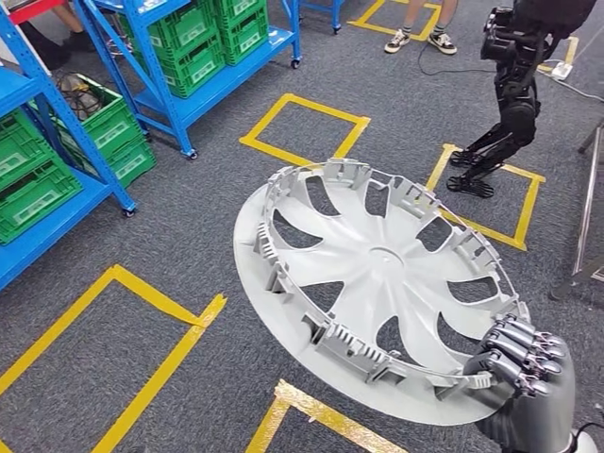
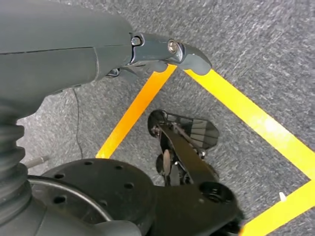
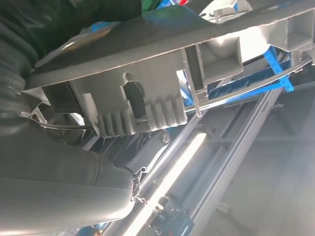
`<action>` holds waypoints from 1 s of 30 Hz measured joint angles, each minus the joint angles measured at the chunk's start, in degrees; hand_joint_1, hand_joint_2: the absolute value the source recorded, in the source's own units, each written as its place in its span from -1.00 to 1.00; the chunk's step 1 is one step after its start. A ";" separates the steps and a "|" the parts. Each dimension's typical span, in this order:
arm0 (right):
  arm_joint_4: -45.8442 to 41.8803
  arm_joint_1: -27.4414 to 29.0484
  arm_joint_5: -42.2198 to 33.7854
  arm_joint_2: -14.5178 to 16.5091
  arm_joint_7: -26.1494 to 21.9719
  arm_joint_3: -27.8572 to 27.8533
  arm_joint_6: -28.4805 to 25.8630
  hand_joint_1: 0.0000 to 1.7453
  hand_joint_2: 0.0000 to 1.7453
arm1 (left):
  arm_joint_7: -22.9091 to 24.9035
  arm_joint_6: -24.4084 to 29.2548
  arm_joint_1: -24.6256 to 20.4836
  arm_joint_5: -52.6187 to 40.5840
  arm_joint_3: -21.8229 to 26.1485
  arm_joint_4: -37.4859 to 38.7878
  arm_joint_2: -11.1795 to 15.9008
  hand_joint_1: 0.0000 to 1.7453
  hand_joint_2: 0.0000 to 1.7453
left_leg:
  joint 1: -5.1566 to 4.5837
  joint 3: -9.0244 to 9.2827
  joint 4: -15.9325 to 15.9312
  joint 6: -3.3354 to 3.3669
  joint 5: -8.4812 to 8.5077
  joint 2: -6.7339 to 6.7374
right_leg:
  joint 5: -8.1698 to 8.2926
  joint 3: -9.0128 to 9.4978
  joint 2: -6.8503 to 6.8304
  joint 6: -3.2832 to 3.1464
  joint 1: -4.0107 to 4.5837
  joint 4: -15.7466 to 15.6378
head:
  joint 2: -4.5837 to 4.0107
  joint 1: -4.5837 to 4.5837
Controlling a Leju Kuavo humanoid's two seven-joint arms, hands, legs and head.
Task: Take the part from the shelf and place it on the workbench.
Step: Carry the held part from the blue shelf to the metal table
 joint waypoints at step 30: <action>0.09 -0.05 -0.29 -0.04 -0.24 -0.88 0.00 1.00 1.00 | 0.00 -0.09 0.01 0.13 0.34 0.13 -0.19 -1.00 1.00 | -0.10 -0.59 1.75 0.18 -1.51 -0.01 | -0.01 -0.36 -0.18 -0.05 0.26 0.28 | 0.00 0.06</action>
